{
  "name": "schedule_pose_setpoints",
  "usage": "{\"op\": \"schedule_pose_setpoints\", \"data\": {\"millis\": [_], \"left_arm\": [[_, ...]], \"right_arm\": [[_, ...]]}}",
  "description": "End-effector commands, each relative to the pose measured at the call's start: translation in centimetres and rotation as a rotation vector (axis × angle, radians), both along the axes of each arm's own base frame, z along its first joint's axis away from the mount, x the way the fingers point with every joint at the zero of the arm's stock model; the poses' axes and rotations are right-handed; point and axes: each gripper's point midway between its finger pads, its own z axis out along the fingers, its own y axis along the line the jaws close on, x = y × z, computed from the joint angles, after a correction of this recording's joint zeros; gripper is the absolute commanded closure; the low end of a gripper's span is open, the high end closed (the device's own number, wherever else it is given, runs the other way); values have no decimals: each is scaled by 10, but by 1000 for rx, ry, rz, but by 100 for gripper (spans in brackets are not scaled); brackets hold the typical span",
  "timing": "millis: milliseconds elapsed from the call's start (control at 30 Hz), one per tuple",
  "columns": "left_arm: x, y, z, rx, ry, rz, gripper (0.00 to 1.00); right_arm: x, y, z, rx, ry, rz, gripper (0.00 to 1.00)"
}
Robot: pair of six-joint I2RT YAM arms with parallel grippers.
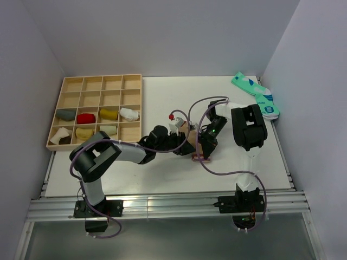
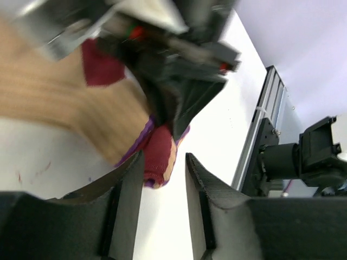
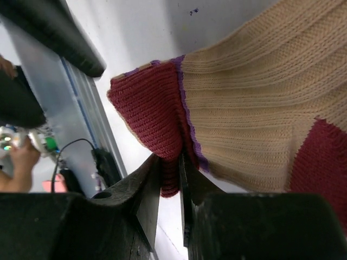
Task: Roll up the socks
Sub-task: Roll the sock at the center of the board.
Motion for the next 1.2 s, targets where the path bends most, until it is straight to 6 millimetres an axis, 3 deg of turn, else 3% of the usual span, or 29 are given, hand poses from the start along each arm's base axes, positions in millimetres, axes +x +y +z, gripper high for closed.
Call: {"op": "schedule_pose_setpoints", "data": {"millis": [0, 267, 867, 1033, 1167], "left_arm": [[10, -15, 20, -49, -180, -43, 58], [10, -28, 4, -62, -189, -108, 54], [-16, -26, -27, -53, -125, -200, 53], [-16, -26, -41, -18, -102, -188, 54], [-13, -26, -48, 2, -77, -161, 63]], "right_arm": [[-11, -4, 13, -27, 114, -20, 75], [-5, -4, 11, -35, 118, -38, 76], [3, -2, 7, -48, 125, -80, 76], [5, -1, 6, -47, 122, -91, 76], [6, -2, 5, -50, 116, -92, 76]]}}
